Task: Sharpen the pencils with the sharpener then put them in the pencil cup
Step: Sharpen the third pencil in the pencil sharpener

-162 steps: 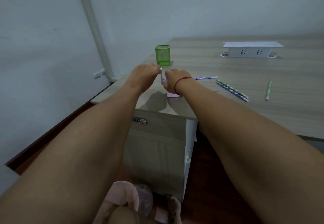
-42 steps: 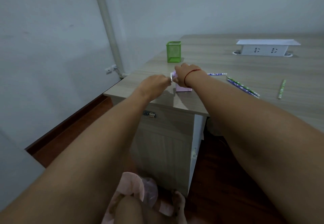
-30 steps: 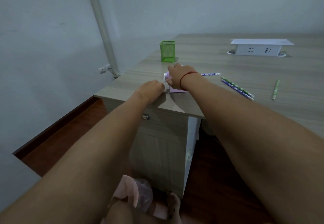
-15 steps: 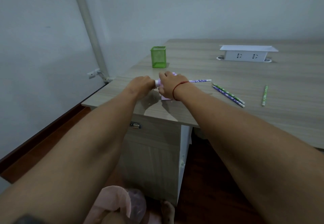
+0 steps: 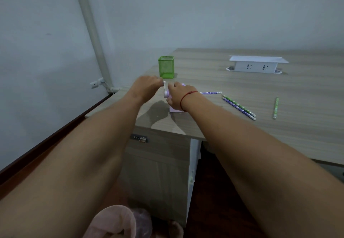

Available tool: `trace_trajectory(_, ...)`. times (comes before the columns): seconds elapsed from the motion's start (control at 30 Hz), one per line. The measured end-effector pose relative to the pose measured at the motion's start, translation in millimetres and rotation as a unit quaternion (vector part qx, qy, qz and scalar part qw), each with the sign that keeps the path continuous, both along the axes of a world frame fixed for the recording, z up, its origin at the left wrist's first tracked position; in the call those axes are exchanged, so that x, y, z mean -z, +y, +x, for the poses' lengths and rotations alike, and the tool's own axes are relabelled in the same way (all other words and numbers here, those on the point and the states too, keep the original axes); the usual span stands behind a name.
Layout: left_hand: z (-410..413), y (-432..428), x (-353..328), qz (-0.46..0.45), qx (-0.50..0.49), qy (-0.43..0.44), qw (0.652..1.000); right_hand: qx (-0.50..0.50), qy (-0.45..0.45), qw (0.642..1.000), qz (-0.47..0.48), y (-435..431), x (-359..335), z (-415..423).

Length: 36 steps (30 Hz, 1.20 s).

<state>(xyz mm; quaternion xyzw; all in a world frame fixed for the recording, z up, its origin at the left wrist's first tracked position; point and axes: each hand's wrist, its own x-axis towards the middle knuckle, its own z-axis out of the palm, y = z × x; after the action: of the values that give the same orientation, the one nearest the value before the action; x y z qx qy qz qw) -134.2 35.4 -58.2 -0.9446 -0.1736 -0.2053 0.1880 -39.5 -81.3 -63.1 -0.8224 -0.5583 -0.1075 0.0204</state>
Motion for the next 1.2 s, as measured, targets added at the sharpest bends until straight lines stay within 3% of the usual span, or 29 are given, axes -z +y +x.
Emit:
trace_trajectory(0.4,-23.2,-26.5,4.2,-0.026,0.044,-0.076,0.996,0.02,0.017,0.999,-0.032,3.9,-5.0,-2.5)
trace_trajectory(0.57,-24.2,-29.3,-0.2,-0.048,0.043,-0.078,0.995,-0.022,0.195,0.977,0.083,-8.7,-16.0,13.1)
trace_trajectory(0.63,-24.2,-28.5,1.4,-0.05,0.012,-0.078,0.996,-0.003,0.219,0.969,0.112,-16.9,-21.6,25.0)
trace_trajectory(0.8,-18.7,-35.4,-0.2,-0.045,-0.021,-0.096,0.994,0.057,0.174,0.983,0.033,-31.1,-15.8,41.6)
trace_trajectory(1.03,15.9,-56.3,-0.5,0.008,0.06,-0.086,0.994,0.063,0.149,0.986,0.045,-24.9,-12.5,38.4)
trace_trajectory(1.13,32.4,-64.0,4.4,-0.048,0.042,-0.036,0.997,0.061,0.154,0.985,0.057,-25.5,-11.7,39.8)
trace_trajectory(1.2,39.6,-64.1,13.0,-0.089,0.014,-0.055,0.994,0.059,0.152,0.985,0.049,-26.1,-9.8,41.6)
